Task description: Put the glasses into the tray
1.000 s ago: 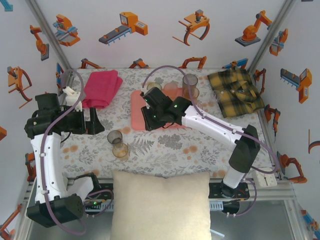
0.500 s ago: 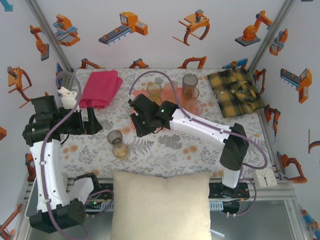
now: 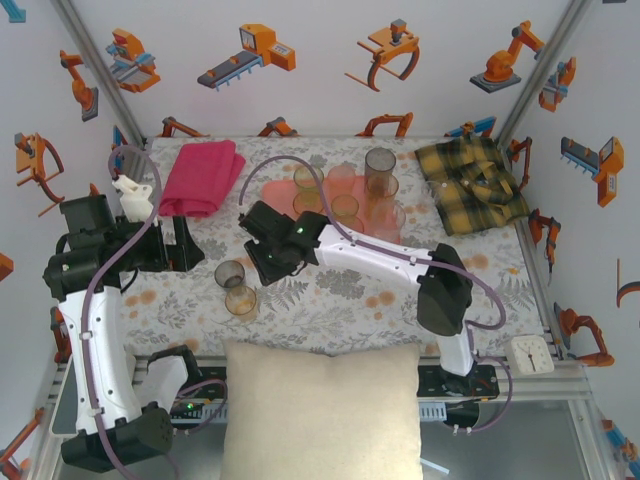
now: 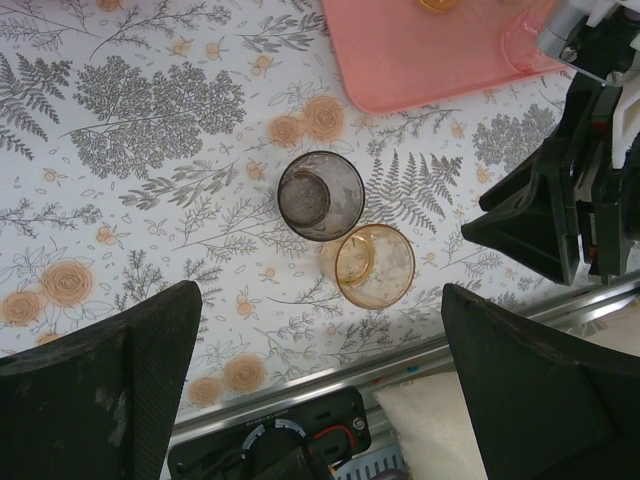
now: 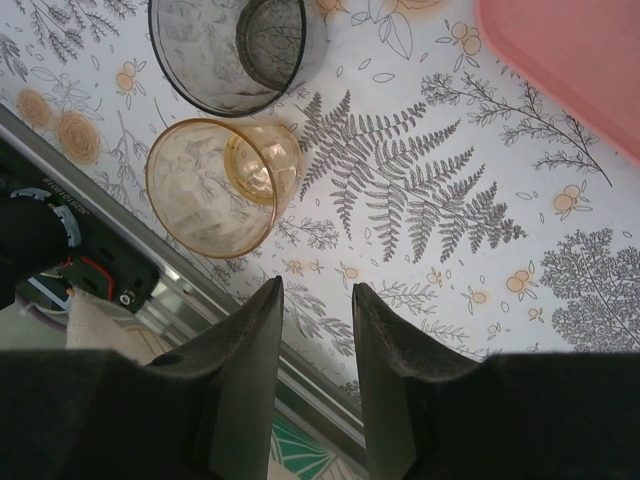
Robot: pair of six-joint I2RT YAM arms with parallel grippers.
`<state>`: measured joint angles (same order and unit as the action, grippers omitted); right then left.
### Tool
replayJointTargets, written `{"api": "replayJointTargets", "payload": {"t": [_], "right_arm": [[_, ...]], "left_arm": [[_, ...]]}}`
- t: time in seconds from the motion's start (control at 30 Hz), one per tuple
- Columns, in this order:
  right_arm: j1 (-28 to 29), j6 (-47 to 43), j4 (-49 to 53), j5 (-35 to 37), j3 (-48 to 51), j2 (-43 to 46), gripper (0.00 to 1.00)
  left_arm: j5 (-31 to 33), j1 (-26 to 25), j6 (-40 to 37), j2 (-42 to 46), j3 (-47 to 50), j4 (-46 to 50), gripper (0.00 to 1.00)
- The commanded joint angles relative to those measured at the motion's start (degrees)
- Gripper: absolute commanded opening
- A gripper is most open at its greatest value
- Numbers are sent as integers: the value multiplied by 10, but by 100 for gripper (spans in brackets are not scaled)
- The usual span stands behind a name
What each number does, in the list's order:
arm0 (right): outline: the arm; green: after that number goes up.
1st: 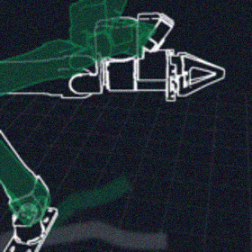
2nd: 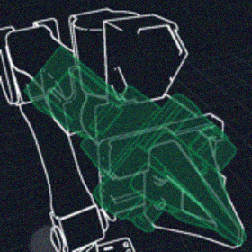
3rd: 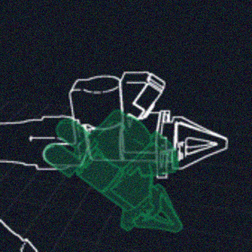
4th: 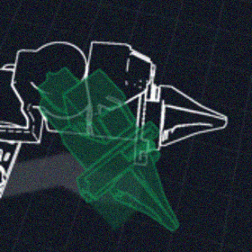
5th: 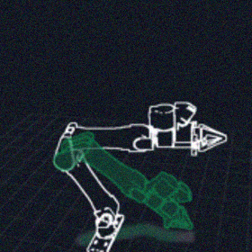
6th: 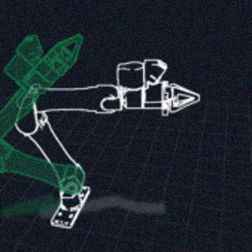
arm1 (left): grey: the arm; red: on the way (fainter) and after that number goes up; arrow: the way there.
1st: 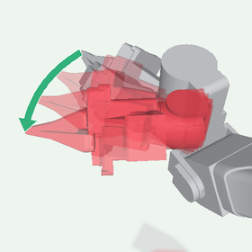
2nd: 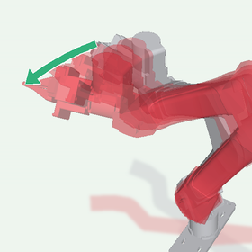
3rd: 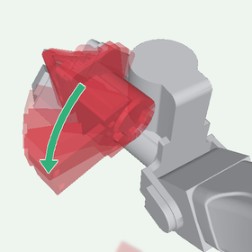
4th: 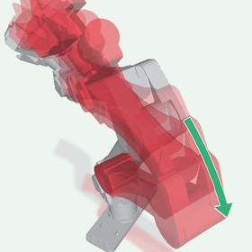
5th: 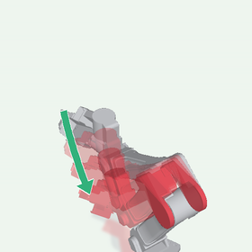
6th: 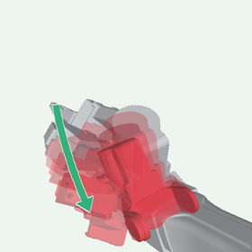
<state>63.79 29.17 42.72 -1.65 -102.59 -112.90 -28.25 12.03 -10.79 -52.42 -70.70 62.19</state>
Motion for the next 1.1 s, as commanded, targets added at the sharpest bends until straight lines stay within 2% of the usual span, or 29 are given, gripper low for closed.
{"api": "replayJointTargets", "payload": {"t": [0.0, 0.13, 0.23, 0.27, 0.37, 0.47, 0.57, 0.7, 0.77, 0.8, 0.93, 1.07], "right_arm": [[7, 8, 8, -7, -26, -10, 36], [15, 3, 18, -1, -44, -30, 33], [18, -1, 20, 3, -53, -39, 17], [18, -1, 19, 4, -54, -41, 17], [18, 1, 16, 10, -56, -43, 19], [18, 1, 15, 16, -57, -43, 28], [18, 2, 15, 18, -59, -46, 32], [19, 1, 13, 17, -64, -54, 34], [18, -1, 13, 17, -67, -58, 34], [18, 0, 13, 17, -67, -60, 34], [18, 0, 8, 7, -71, -68, 35], [18, 3, 4, -2, -74, -75, 35]], "left_arm": [[-8, 2, 7, 5, 2, -5, 97], [-15, 3, 9, 7, 1, -7, 97], [-20, 3, 9, 5, 1, -8, 97], [-19, 3, 9, 5, 1, -8, 96], [-20, 2, 9, 6, 2, -8, 93], [-19, 3, 9, 8, 3, -8, 92], [-20, 3, 8, 7, 5, -8, 89], [-20, 2, 6, 9, 10, -8, 78], [-19, 4, 6, 11, 13, -8, 68], [-16, 4, 5, 12, 15, -7, 67], [-8, 3, 5, 15, 16, -7, 77], [-6, 4, 6, 15, 16, -6, 93]]}}
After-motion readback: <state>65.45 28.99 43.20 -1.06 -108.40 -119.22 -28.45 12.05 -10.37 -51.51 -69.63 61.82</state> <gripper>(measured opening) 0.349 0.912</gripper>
